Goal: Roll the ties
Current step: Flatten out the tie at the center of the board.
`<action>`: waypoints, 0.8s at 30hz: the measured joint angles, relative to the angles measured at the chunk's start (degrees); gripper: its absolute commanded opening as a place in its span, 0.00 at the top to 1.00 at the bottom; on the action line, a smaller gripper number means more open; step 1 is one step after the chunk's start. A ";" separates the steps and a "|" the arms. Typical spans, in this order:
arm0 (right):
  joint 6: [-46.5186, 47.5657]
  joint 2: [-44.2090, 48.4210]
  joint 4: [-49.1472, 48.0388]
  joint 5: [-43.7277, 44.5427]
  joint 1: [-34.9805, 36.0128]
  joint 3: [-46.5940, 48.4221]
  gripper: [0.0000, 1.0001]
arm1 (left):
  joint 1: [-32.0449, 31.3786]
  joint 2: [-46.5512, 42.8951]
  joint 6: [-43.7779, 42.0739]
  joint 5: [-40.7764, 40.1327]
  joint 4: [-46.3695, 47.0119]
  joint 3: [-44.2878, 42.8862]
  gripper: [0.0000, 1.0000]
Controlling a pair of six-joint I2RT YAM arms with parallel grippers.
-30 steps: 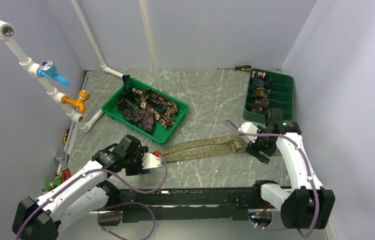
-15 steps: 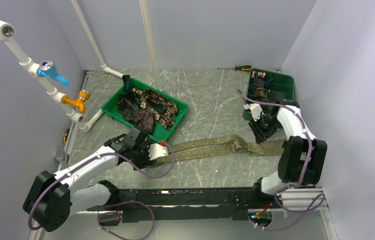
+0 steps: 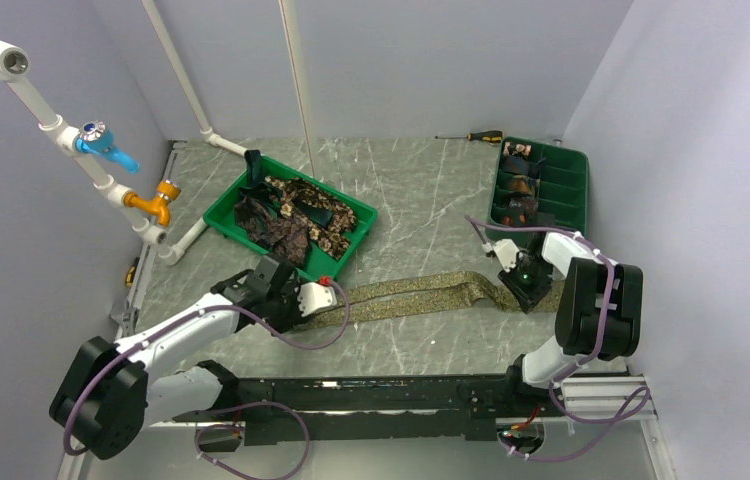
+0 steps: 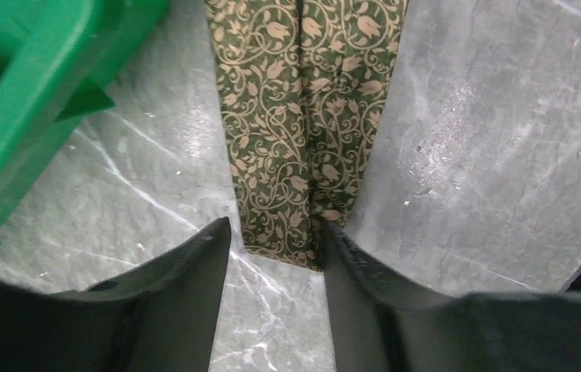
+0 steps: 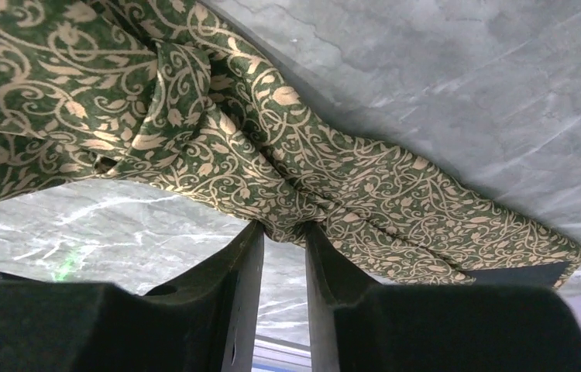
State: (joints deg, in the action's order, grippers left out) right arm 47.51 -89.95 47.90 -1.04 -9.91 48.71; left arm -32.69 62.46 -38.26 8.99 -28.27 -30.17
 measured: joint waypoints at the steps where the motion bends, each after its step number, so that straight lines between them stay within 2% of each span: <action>1: 0.11 0.00 -0.37 0.66 0.00 -0.20 0.75 | -0.02 0.87 -0.31 0.04 0.04 0.09 0.70; 2: 0.37 0.02 -0.76 1.53 0.00 -0.50 0.75 | -0.17 1.73 -0.79 0.02 0.00 0.09 0.80; 4: 1.09 0.44 -1.36 3.06 0.02 -1.20 0.75 | -0.94 3.50 -2.19 -1.07 -0.17 0.11 0.89; 9: 4.37 3.37 -3.06 6.82 -0.96 -4.33 0.76 | -2.12 -0.17 -7.69 -6.43 -2.69 0.57 0.94; 12: 6.23 4.09 -3.02 7.76 -2.12 -4.74 0.75 | -2.12 -5.49 -10.97 -10.75 -4.61 0.31 0.92; 14: 6.84 4.26 -2.84 7.69 -2.36 -4.66 0.72 | -2.32 -7.61 -13.03 -13.35 -5.44 -0.63 0.79; 15: 6.99 4.26 -2.45 7.41 -2.38 -4.46 0.70 | -2.62 -8.00 -13.64 -14.45 -5.35 -0.92 0.66; 16: 7.17 4.22 -1.44 6.80 -2.43 -3.80 0.67 | -3.06 -8.24 -14.45 -15.56 -5.25 -1.03 0.59; 19: 7.43 4.09 1.68 4.76 -2.49 -0.96 0.57 | -3.93 -8.24 -15.91 -17.20 -5.62 -0.79 0.46; 22: 7.56 4.09 5.62 1.38 -2.56 3.32 0.39 | -3.63 -8.26 -16.17 -16.61 -6.99 -0.26 0.33; 24: 7.69 4.15 9.14 -1.29 -2.62 7.19 0.36 | -2.12 -8.48 -15.39 -13.81 -9.31 -0.44 0.27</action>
State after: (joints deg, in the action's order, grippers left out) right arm 55.20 -85.80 57.04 -2.33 -12.53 55.90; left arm -34.81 53.98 -53.65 -4.82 -37.58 -30.61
